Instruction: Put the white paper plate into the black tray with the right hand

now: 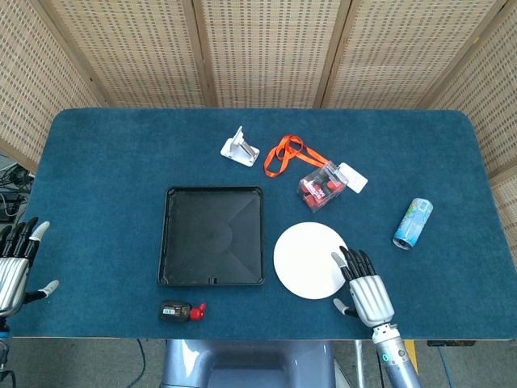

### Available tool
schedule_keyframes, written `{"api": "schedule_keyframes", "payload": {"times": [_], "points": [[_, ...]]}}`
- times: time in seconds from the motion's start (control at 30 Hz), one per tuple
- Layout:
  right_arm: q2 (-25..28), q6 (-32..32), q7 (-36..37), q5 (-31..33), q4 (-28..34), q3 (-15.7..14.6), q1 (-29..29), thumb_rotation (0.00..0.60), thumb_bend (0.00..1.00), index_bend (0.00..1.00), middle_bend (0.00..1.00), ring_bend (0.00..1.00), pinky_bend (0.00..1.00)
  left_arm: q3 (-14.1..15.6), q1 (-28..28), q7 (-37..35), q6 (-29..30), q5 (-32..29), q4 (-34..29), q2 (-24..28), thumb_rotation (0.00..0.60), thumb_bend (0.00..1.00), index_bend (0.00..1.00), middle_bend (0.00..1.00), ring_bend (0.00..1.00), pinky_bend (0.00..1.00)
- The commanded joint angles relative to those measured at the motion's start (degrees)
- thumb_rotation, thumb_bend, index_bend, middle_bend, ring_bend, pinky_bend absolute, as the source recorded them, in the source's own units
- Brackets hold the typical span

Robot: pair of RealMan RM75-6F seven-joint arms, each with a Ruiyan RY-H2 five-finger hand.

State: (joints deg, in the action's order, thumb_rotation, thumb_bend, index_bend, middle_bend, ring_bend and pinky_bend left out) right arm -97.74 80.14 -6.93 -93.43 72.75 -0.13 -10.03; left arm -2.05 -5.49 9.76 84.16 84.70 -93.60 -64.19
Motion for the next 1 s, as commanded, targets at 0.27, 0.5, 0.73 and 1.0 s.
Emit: {"api": "schedule_keyframes", "payload": {"times": [0.27, 0.5, 0.73, 1.0], "points": [[-2.03, -0.26, 1.61, 0.26, -2.99, -1.26, 0.18, 0.600, 0.46, 0.12, 0.00, 0.00, 0.00, 0.02, -0.18, 0.16, -0.39, -0.19, 0.21, -0.21, 0.600, 0.05, 0.00, 0.00, 0.00, 0.00], [-3.12, -0.56, 2.26, 0.19, -4.15, -1.51, -0.14, 0.600, 0.56, 0.12, 0.00, 0.00, 0.00, -0.12, -0.16, 0.31, -0.22, -0.34, 0.12, -0.30, 0.600, 0.05, 0.00, 0.00, 0.00, 0.00], [-4.03, -1.39, 2.02, 0.32, -4.83, -2.19, -0.26, 0.600, 0.58, 0.12, 0.00, 0.00, 0.00, -0.18, -0.09, -0.27, -0.11, -0.43, 0.12, -0.03, 0.600, 0.05, 0.00, 0.00, 0.00, 0.00], [-4.46, -1.78, 2.26, 0.50, -5.12, -2.24, -0.54, 0.600, 0.58, 0.12, 0.00, 0.00, 0.00, -0.16, -0.22, -0.25, -0.32, -0.46, 0.18, -0.07, 0.600, 0.05, 0.00, 0.00, 0.00, 0.00]]}}
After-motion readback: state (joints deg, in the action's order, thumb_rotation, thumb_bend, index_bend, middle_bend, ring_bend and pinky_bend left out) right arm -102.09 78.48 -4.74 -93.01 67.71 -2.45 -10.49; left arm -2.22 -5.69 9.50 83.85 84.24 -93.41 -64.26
